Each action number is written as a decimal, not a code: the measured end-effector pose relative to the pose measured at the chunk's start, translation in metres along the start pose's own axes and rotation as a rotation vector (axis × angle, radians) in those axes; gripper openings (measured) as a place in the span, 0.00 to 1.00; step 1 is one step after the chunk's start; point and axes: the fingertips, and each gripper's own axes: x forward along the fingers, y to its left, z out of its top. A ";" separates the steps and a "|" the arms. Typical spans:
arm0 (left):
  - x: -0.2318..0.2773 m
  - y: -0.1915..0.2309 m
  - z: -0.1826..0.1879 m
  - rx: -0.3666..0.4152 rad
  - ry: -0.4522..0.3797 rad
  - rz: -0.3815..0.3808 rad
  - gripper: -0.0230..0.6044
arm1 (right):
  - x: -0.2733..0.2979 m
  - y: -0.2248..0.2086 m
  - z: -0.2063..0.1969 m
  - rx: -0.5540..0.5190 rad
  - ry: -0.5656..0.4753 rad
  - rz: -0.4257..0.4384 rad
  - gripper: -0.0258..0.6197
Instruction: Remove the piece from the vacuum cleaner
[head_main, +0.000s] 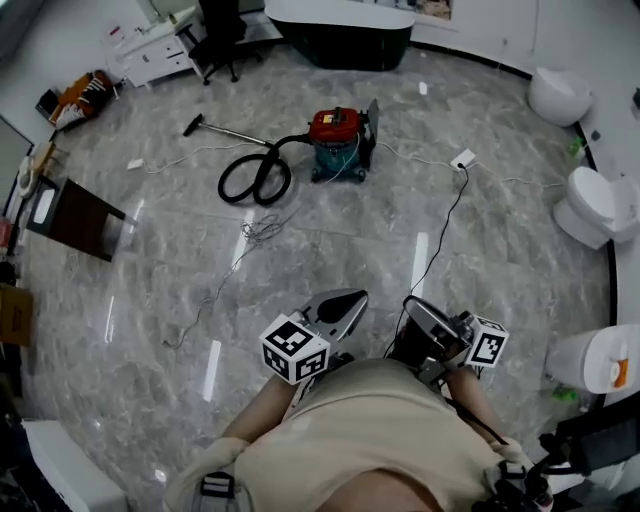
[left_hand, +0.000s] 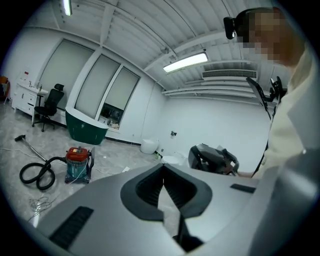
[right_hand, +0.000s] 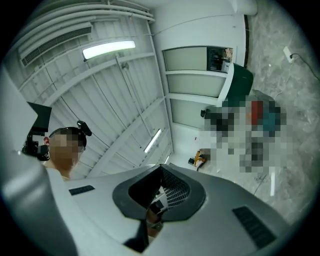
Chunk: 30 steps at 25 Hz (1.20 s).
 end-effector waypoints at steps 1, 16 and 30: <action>0.010 -0.002 0.003 0.006 0.000 0.005 0.04 | -0.003 -0.001 0.010 -0.017 0.015 0.005 0.04; 0.154 -0.011 0.035 0.023 0.047 0.132 0.04 | -0.066 -0.038 0.135 -0.233 0.172 -0.050 0.04; 0.195 -0.017 0.047 0.084 0.039 0.181 0.04 | -0.078 -0.030 0.188 -0.703 0.287 -0.032 0.04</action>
